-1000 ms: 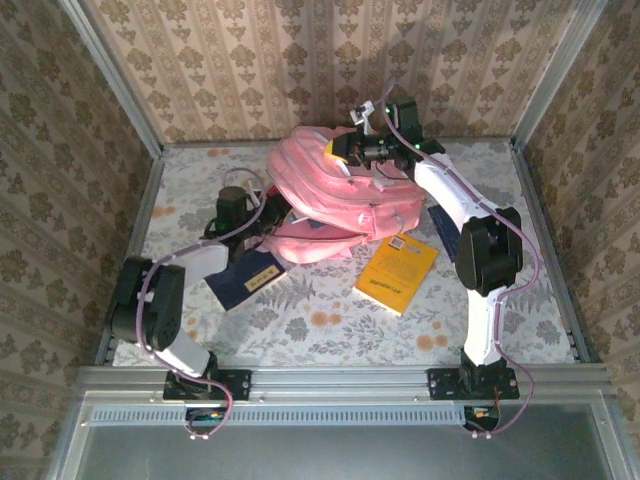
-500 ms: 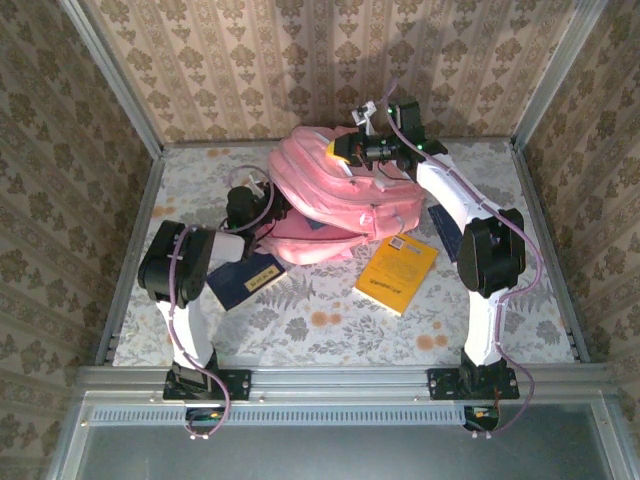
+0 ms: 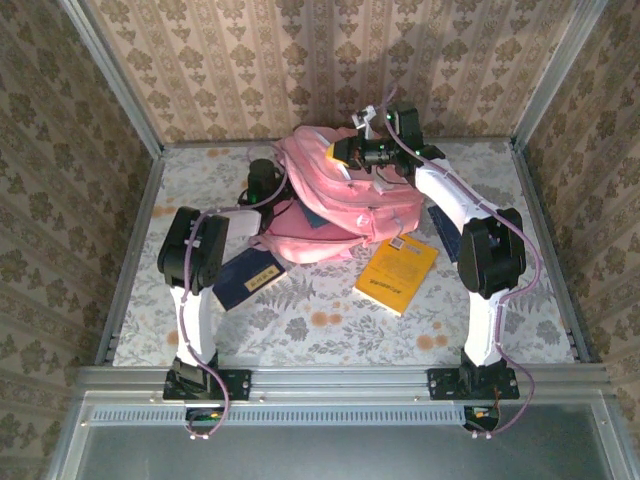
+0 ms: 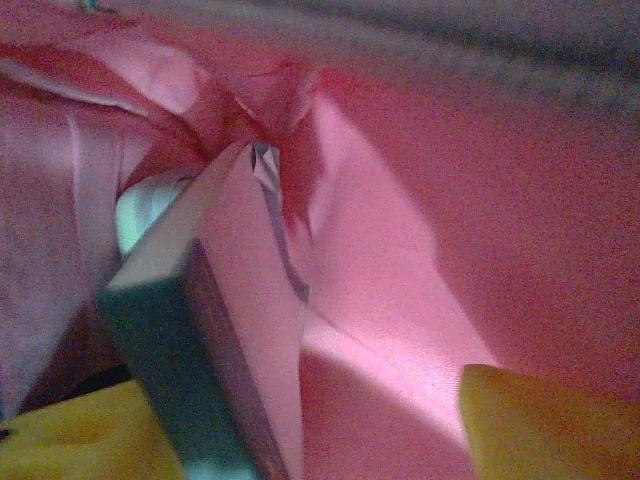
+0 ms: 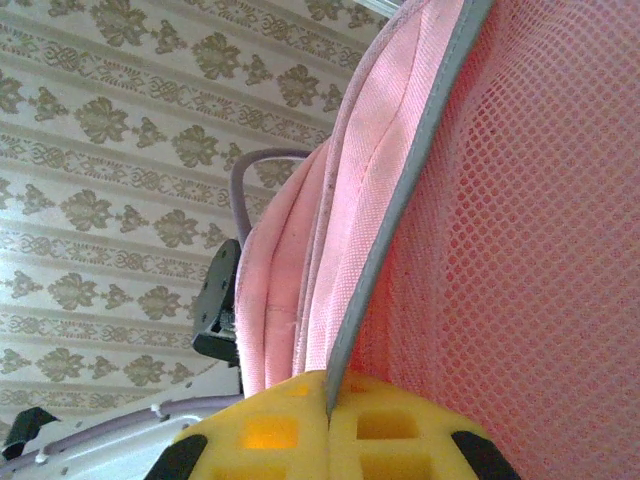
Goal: Pack the student bag
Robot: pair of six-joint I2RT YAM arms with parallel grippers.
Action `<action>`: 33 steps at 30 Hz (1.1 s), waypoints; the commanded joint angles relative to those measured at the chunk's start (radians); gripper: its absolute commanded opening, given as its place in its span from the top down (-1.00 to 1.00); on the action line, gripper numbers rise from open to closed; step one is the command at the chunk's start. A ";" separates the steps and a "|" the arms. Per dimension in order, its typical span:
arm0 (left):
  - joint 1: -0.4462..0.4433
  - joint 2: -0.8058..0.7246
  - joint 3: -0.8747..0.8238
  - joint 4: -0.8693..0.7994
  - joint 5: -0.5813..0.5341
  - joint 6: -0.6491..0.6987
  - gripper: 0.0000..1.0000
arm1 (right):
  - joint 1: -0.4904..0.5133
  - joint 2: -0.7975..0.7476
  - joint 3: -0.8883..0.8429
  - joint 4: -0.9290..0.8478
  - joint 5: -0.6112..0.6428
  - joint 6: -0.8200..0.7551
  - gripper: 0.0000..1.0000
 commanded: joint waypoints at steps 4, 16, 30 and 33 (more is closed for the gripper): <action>0.035 -0.185 -0.133 -0.175 0.021 0.136 -0.70 | -0.003 -0.095 0.010 -0.075 0.060 -0.129 1.00; 0.142 -0.509 -0.385 -0.425 0.044 0.264 -0.86 | -0.003 -0.123 -0.050 -0.169 0.261 -0.241 1.00; 0.220 -1.122 -0.396 -1.191 -0.279 0.601 -0.85 | 0.123 -0.110 -0.006 -0.377 0.594 -0.443 -0.10; 0.217 -1.149 -0.381 -1.238 -0.238 0.661 -0.86 | 0.143 -0.187 -0.056 -0.401 0.730 -0.491 -0.14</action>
